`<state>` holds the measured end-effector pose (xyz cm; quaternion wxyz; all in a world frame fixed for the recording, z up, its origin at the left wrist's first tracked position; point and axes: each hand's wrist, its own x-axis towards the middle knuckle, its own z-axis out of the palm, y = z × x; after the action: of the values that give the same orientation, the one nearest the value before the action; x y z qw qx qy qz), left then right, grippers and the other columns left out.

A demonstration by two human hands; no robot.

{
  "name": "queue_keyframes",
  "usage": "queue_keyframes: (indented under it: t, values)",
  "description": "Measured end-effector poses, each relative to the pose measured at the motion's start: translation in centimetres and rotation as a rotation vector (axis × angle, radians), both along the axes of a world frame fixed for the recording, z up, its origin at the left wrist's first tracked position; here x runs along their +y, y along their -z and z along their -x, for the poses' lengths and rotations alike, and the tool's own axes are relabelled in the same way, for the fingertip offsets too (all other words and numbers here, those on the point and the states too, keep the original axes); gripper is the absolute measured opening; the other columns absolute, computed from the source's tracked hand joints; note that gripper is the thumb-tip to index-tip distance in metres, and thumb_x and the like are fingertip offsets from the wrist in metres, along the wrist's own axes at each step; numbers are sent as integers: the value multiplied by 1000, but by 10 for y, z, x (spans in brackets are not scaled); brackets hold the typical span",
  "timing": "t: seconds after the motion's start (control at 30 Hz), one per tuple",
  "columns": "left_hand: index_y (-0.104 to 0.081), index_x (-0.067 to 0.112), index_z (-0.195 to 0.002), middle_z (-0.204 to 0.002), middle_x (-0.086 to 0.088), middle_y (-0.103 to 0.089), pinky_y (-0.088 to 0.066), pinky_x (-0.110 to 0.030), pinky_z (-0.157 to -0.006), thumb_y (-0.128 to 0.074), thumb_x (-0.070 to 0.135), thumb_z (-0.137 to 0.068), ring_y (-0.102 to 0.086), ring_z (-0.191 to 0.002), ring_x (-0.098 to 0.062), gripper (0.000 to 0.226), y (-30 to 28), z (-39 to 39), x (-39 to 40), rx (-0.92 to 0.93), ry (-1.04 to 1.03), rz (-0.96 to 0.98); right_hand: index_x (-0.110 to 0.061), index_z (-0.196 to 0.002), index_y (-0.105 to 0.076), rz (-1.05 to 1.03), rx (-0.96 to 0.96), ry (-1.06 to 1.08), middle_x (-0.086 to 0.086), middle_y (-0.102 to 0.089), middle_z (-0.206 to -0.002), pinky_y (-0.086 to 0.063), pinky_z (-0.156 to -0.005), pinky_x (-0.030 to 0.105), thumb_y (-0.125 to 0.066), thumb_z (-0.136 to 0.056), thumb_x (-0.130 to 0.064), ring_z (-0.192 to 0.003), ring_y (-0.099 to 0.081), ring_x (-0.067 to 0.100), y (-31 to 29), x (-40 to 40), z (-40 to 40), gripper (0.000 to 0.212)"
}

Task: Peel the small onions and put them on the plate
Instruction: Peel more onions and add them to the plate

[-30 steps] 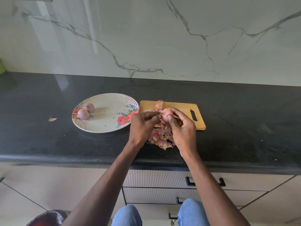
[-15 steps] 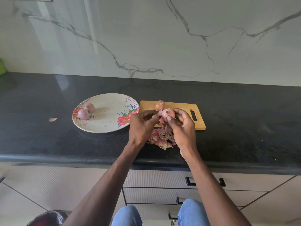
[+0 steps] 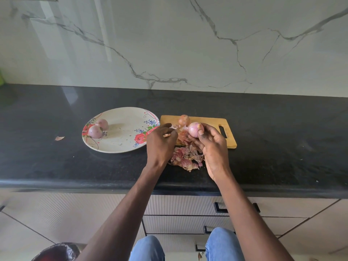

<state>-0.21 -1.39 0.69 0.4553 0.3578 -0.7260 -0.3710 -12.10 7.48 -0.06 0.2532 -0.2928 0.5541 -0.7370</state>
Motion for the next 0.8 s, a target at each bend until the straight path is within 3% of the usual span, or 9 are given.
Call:
queue_keyframes:
  t: [0.07,0.1,0.23,0.33,0.53,0.8]
  values:
    - [-73,8,-119,-136,-4,-63,-52,-18,-93,-63,4,-90,-61,-117,-10,31,0,-1,0,28,28,43,-21,-120,-69,-26,45,3,5,-72,-120,-51,-103,49,-71,-89,-33,-115,-67,24,0,1,-2,34]
    - [-72,10,-122,-133,-3,-65,-54,-19,-93,-64,4,-89,-64,-115,-8,34,1,-2,1,71,61,8,-22,-120,-69,-41,62,4,3,-72,-119,-52,-102,47,-72,-89,-31,-114,-68,22,-1,1,-3,32]
    - [-79,13,-104,-96,-4,-79,-59,-48,-90,-71,12,-91,-76,-91,-21,15,-2,-3,4,221,259,-256,-16,-118,-66,-43,138,14,1,-72,-114,-56,-93,33,-76,-88,-14,-106,-69,12,-1,2,-3,31]
    - [-79,8,-101,-95,-12,-78,-57,-52,-94,-74,8,-89,-75,-93,-31,13,-3,-2,3,281,350,-389,-15,-117,-63,-20,128,13,3,-71,-117,-55,-93,32,-78,-84,-7,-109,-68,13,0,1,-3,37]
    - [-78,1,-100,-97,-20,-76,-57,-48,-96,-75,0,-84,-74,-95,-36,16,-4,0,2,365,384,-574,-12,-119,-60,-14,165,21,3,-71,-119,-54,-99,34,-75,-85,0,-112,-67,11,0,1,-4,38]
    - [-77,-1,-94,-96,-19,-77,-61,-39,-88,-71,-4,-86,-75,-90,-34,11,-3,2,0,417,371,-610,-9,-120,-61,6,152,10,5,-73,-117,-55,-99,36,-75,-85,-1,-111,-68,15,0,1,-5,39]
